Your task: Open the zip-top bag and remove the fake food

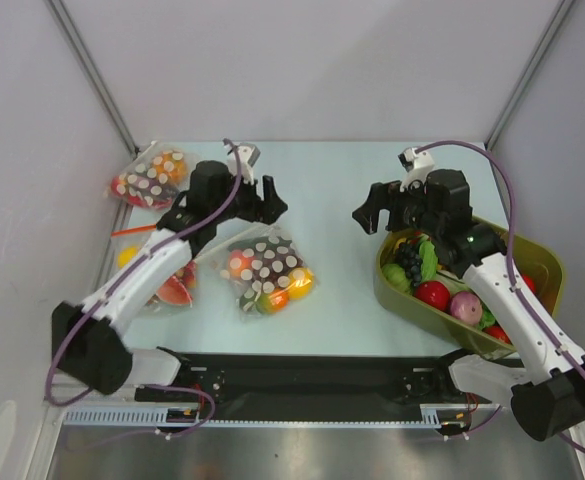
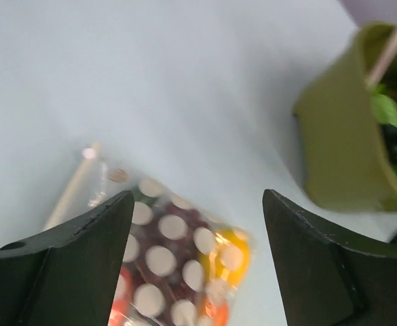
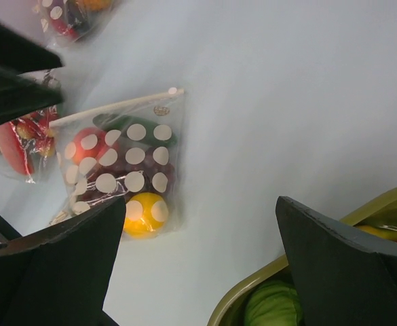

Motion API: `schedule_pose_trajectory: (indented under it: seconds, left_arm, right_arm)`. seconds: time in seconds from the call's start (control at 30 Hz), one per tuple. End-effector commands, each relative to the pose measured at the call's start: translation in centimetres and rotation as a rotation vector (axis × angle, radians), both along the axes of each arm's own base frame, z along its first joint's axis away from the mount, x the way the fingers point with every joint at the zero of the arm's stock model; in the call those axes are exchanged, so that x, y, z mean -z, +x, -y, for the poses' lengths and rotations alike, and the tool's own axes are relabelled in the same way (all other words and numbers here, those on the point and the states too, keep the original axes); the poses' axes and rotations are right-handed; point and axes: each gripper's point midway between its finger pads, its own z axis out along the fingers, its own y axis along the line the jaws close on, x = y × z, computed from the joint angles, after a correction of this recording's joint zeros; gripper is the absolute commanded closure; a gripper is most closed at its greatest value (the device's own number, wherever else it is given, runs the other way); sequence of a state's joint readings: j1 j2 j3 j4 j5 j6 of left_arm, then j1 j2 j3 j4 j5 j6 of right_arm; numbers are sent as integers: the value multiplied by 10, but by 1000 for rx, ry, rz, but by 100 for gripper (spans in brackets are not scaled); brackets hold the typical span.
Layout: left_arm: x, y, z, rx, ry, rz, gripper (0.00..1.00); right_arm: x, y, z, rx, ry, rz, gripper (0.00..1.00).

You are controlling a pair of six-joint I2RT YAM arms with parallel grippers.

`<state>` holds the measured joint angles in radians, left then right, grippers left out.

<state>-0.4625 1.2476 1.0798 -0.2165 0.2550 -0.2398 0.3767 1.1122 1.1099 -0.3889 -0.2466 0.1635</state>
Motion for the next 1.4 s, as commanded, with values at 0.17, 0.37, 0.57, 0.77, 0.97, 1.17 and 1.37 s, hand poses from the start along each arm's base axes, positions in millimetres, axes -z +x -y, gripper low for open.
schedule_pose_trajectory:
  seconds: [0.17, 0.37, 0.57, 0.77, 0.97, 1.17, 1.37]
  left_arm:
    - [98, 70, -39, -66, 222, -184, 18]
    - [131, 64, -48, -40, 155, -314, 16]
    - [167, 51, -47, -25, 160, -449, 14]
    - [186, 48, -54, -64, 179, -491, 14]
    - [199, 41, -50, -32, 165, -541, 15]
    - [195, 32, -44, -1, 127, -542, 65]
    - [164, 30, -39, 7, 70, -478, 100]
  right_arm:
    - [-21, -18, -8, -77, 47, 62, 0]
    - [-15, -18, -9, -82, 48, 47, 0]
    - [-13, -19, -14, -93, 71, 32, 0]
    - [-14, -24, -13, -91, 76, 37, 0]
    - [-12, -26, -12, -90, 76, 33, 0]
    - [-6, -26, -10, -78, 66, 21, 0]
    - [-5, -25, -12, -86, 67, 21, 0]
